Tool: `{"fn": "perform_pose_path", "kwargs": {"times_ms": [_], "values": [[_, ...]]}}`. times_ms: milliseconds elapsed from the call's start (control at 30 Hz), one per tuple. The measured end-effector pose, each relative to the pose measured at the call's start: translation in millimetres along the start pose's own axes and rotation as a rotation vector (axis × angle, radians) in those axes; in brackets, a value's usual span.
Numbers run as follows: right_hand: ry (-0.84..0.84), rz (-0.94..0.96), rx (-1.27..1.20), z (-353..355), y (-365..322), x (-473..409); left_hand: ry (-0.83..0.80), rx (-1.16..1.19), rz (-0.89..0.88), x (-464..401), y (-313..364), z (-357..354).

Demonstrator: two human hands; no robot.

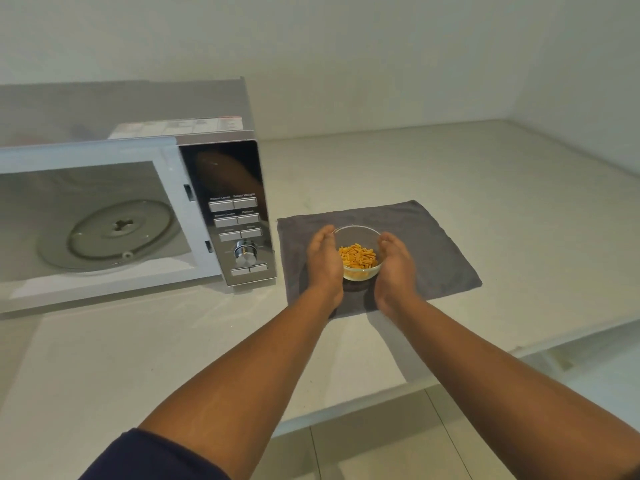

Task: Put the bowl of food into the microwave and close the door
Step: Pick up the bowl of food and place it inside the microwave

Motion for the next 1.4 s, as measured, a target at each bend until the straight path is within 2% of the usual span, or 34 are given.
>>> {"fn": "perform_pose_path", "kwargs": {"times_ms": [133,333,633,967,1167,1267,1400], "values": [[0.009,-0.017,-0.007,-10,12,35,0.06,0.048,-0.002,34,-3,23],[-0.07,-0.042,-0.008,-45,37,77,0.231,0.142,-0.042,82,5,76],[-0.265,-0.121,0.005,-147,78,127,0.423,0.19,-0.12,136,44,178],[-0.449,-0.148,0.039,-274,98,143,0.504,0.158,-0.215,144,113,283],[-0.526,-0.075,0.076,-352,85,117,0.464,0.115,-0.284,111,174,325],[-0.565,-0.056,0.125,-381,84,94,0.436,0.083,-0.27,86,192,339],[-0.554,-0.179,0.147,-408,90,61,0.417,0.108,-0.167,47,197,357]]}}
Point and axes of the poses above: each hand's wrist, its own x-axis away from the middle knuckle, its own z-axis out of the back of the hand, y = z × x, the point moved 9 cm from there along -x, towards the middle knuckle, and after that the axes turned 14 degrees about -y, right-handed, at the moved point
